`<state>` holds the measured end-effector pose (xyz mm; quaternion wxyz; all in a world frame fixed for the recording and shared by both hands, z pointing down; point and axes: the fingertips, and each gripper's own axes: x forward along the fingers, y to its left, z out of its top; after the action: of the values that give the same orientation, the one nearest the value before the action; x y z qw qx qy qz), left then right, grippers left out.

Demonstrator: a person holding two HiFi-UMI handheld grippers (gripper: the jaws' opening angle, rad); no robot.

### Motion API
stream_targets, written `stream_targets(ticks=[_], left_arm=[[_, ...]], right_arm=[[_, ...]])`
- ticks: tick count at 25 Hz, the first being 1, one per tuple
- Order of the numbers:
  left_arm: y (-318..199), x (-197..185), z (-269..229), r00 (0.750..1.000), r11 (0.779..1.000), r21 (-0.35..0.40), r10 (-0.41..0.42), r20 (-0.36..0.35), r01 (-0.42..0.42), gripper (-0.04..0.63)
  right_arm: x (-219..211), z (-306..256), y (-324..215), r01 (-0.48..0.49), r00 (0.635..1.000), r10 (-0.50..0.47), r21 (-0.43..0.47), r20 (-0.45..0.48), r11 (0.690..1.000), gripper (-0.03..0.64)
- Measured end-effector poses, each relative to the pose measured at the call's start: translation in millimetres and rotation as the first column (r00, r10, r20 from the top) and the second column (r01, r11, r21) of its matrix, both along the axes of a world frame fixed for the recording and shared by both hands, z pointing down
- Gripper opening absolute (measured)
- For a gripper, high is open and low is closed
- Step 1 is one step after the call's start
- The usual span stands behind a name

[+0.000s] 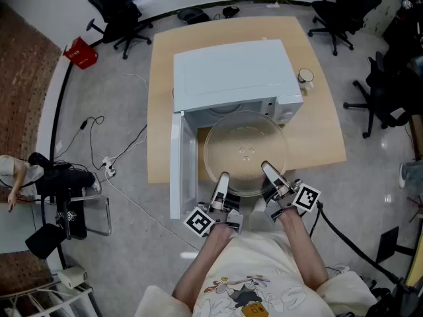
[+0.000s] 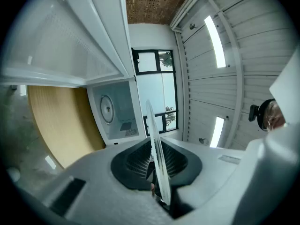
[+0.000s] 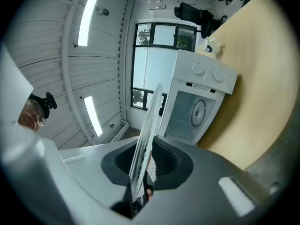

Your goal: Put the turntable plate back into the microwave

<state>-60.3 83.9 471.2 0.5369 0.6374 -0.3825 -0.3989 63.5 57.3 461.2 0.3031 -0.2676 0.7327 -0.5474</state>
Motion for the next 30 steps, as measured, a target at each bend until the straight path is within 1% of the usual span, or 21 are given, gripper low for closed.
stream_targets(ticks=[7,12,16,21,24,27,30], left_arm=[[4,2,-1,1.0,1.0,-0.002,-0.004,0.001,0.004,0.038],[4,0,-3,1.0,1.0,0.01,-0.014,-0.003,0.014,0.04],[5,-1,-7,1.0,1.0,0.02,-0.017,-0.002,0.017,0.04],[5,-1,-3,1.0,1.0,0.007,-0.022,-0.012,0.022,0.04],[5,1,2,1.0,1.0,-0.001,-0.028,-0.006,0.028,0.04],[3,11,8,0.999,0.999,-0.019,-0.045,-0.01,0.045,0.038],[0,19,24,0.996,0.996,-0.046,-0.079,-0.036,0.077,0.038]], right_arm=[[2,0,3,0.008,1.0,-0.008,-0.001,0.001,1.0,0.055],[0,-5,2,0.027,1.0,-0.027,0.033,-0.011,0.999,0.059],[-1,-8,3,0.035,0.999,-0.035,0.031,0.008,0.999,0.058],[-1,-4,2,0.037,0.999,-0.037,0.017,0.012,0.999,0.057],[0,1,2,0.038,0.999,-0.038,0.004,0.019,0.999,0.055],[10,11,-2,0.046,0.998,-0.046,-0.021,0.037,0.999,0.055],[17,30,-7,0.066,0.997,-0.064,-0.046,0.04,0.997,0.055]])
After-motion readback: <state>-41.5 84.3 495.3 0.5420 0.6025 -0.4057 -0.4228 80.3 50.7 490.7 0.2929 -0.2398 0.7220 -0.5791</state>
